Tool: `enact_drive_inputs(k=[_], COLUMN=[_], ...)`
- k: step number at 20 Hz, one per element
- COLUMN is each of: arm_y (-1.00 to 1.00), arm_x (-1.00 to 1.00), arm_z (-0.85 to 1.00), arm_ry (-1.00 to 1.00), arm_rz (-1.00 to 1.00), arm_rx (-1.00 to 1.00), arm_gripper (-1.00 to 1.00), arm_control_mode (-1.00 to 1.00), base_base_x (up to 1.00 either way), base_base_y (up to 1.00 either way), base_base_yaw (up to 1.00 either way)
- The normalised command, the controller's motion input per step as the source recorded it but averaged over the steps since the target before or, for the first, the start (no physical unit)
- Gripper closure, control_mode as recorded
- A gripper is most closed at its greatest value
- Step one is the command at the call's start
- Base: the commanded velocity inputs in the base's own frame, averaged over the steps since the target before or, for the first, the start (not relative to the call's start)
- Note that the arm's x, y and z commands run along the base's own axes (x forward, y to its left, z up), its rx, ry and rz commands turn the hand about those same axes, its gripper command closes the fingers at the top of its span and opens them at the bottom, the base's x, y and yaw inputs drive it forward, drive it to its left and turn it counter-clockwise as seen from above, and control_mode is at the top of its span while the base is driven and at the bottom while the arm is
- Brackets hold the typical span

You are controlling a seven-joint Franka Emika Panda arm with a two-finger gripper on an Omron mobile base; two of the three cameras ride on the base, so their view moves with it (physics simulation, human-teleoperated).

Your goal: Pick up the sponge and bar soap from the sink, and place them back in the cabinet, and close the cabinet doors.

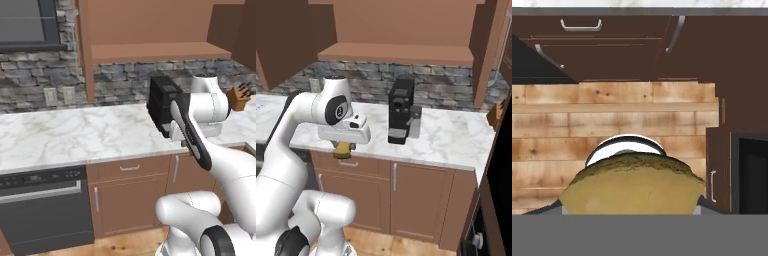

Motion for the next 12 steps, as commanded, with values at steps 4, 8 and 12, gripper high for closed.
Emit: enact_drive_inputs(k=[4,8,12], arm_y=[0.00,0.00,0.00], arm_x=[0.00,0.00,0.00], arm_z=[0.00,0.00,0.00], arm_ry=[0.00,0.00,0.00], arm_rz=[0.00,0.00,0.00], arm_rx=[0.00,0.00,0.00], arm_gripper=[1.00,1.00,1.00], arm_control_mode=[1.00,1.00,1.00], base_base_x=[0.31,0.47,0.52], base_base_y=[-0.16,-0.13,-0.20], base_base_yaw=[-0.11,-0.13,-0.04])
